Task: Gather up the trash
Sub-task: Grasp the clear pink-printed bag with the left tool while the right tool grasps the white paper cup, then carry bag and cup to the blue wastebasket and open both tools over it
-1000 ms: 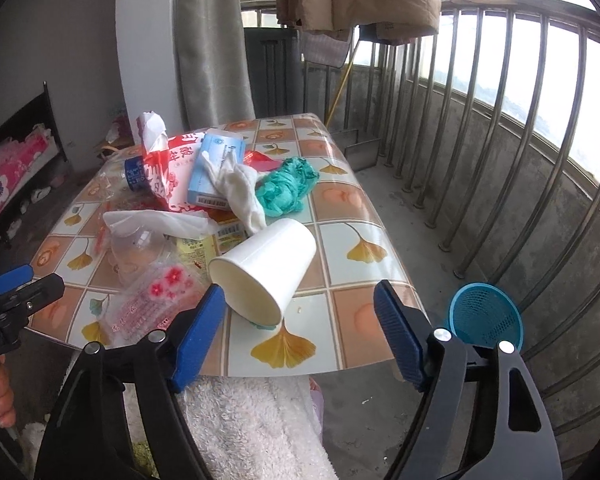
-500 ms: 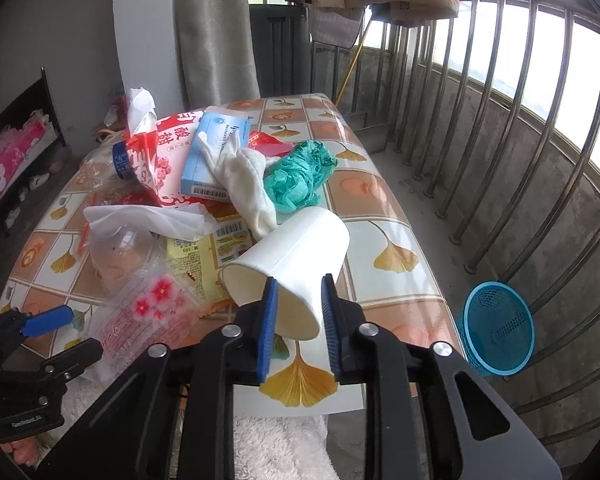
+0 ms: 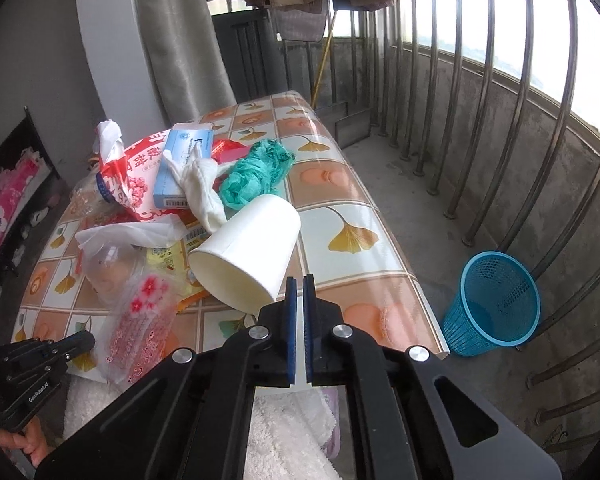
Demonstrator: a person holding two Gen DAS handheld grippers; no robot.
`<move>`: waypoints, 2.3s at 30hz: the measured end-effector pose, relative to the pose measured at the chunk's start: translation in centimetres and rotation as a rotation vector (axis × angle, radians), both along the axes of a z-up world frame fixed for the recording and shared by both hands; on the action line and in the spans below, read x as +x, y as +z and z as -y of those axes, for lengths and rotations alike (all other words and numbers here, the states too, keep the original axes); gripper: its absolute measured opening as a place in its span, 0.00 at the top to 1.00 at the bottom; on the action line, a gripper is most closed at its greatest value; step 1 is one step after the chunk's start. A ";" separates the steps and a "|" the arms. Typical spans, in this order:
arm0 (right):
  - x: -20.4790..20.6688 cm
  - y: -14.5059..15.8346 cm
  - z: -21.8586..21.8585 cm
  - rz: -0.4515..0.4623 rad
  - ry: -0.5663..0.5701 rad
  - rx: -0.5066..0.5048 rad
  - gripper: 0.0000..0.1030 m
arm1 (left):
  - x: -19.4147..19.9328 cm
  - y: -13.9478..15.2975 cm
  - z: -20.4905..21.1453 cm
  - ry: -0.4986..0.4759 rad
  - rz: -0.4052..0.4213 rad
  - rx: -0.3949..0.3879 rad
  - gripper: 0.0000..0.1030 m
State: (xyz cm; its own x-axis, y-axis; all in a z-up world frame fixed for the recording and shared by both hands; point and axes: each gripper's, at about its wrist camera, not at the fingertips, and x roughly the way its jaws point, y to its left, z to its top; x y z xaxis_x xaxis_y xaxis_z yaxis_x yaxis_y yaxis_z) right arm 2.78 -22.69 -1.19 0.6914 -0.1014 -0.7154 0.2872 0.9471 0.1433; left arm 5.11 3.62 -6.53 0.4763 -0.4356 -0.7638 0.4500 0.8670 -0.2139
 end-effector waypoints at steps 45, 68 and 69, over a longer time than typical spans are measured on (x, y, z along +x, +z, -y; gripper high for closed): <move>-3.9 -2.4 10.4 0.113 -0.165 0.189 0.97 | -2.3 3.2 5.8 -0.088 0.060 0.121 1.00; -12.2 -12.9 31.8 0.058 -0.767 0.490 0.97 | 4.8 2.7 45.3 -0.643 -0.064 0.047 1.00; -11.9 -14.3 33.0 0.048 -0.794 0.521 0.97 | 5.5 1.8 47.0 -0.649 -0.076 0.058 1.00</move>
State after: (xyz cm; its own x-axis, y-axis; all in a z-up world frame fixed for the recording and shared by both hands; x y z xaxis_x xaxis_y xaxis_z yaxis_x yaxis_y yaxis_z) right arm -9.16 -55.71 -15.53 0.5870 -0.2307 -0.7760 0.8027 0.2912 0.5205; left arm 10.58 -43.37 -4.74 0.0742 -0.5731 -0.8161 0.8712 0.4355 -0.2266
